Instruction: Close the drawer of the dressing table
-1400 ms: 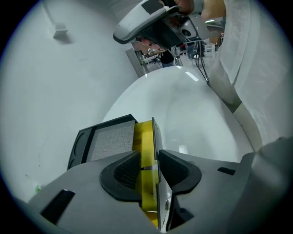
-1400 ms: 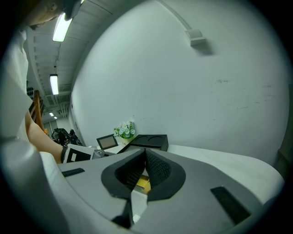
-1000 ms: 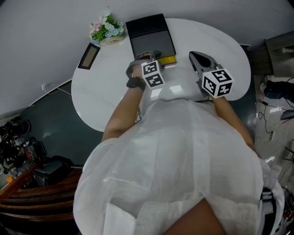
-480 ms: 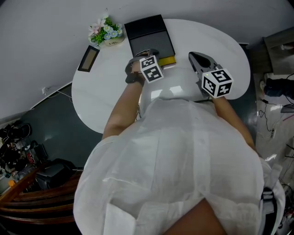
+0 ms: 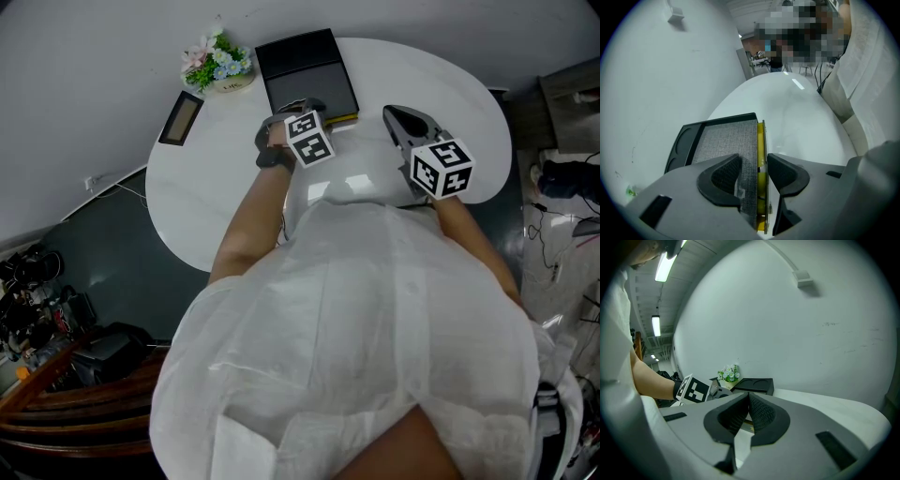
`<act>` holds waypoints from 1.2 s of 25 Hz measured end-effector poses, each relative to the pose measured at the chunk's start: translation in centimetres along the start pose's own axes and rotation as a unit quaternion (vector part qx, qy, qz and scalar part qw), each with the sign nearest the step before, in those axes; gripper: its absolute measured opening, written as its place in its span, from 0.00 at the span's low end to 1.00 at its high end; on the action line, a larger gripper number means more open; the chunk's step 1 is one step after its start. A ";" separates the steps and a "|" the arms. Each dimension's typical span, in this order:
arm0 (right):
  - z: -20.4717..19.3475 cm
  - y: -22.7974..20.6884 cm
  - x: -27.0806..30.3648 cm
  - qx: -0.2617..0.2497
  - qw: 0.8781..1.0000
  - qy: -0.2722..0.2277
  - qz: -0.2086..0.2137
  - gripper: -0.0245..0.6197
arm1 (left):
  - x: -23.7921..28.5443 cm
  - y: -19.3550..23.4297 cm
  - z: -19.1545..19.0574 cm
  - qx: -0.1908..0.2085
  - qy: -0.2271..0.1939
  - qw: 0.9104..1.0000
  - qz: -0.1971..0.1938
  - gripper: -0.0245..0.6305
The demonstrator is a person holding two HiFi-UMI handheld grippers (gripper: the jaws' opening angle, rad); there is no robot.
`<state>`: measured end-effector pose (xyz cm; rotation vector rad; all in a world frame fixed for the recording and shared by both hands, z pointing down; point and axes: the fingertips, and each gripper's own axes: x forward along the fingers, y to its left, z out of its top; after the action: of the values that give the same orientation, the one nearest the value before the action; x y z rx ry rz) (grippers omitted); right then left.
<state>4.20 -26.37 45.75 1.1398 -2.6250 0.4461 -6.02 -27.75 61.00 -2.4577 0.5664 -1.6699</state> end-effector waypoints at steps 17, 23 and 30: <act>-0.4 0.0 0.8 0.004 1.000 0.006 0.007 0.05 | -0.1 0.6 -0.1 -0.019 -0.004 1.000 0.005 0.28; -0.3 -0.5 0.9 0.004 1.000 0.007 0.005 0.05 | 0.0 0.9 0.0 -0.036 -0.019 0.999 0.003 0.28; -0.3 -0.6 0.1 0.005 1.000 0.003 0.002 0.05 | -3.1 1.7 0.8 -0.185 -0.109 0.977 0.010 0.28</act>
<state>4.65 -26.70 46.19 1.1331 -2.6235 0.4624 -6.67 -28.22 57.46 -2.8274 0.9395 -1.3612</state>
